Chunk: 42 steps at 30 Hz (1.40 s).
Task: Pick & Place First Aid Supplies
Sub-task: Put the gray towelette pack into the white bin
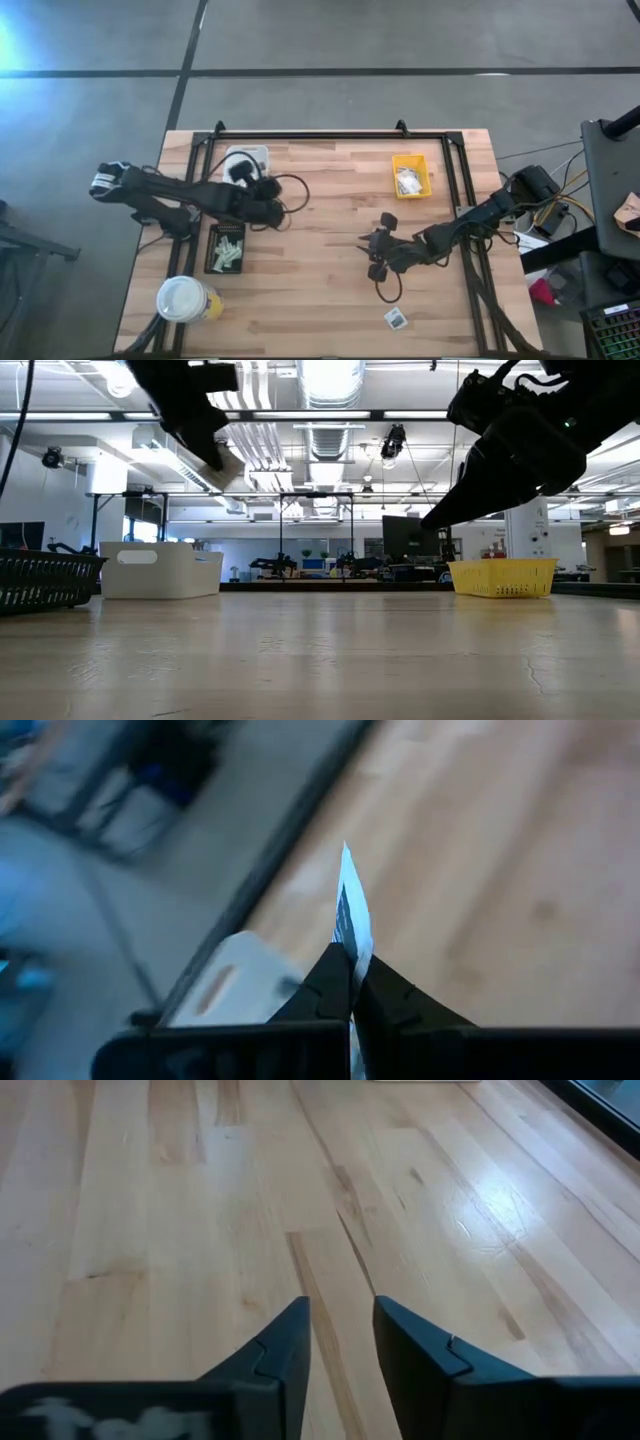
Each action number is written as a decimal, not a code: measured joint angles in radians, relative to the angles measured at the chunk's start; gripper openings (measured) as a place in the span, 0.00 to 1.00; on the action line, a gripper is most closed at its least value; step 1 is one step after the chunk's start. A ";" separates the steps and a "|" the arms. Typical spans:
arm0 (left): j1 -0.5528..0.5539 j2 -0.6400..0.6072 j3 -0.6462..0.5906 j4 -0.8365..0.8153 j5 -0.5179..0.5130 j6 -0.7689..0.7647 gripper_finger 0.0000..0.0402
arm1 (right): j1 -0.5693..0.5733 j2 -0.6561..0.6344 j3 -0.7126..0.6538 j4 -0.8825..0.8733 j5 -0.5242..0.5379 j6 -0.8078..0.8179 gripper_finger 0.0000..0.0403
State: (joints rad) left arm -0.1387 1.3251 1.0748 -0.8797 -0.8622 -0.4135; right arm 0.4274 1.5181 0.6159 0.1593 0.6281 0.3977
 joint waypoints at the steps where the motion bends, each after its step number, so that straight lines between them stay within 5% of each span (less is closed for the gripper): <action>1: 0.000 -0.010 -0.001 -0.033 -0.037 -0.048 0.00 | 0.000 0.000 0.000 0.000 0.000 0.000 0.26; 7: 0.005 -0.044 -0.054 -0.098 -0.164 -0.236 0.00 | 0.000 0.000 0.000 0.001 0.000 0.003 0.24; 22: 0.176 -0.049 -0.249 -0.096 -0.098 -0.497 0.00 | 0.000 0.000 0.000 0.002 -0.008 0.003 0.22; 42: 0.242 -0.049 -0.315 -0.071 -0.047 -0.534 0.14 | 0.000 0.000 0.000 0.002 -0.007 0.003 0.21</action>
State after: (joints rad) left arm 0.1036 1.2762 0.7597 -0.9506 -0.9096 -0.9475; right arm 0.4274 1.5181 0.6155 0.1613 0.6209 0.4011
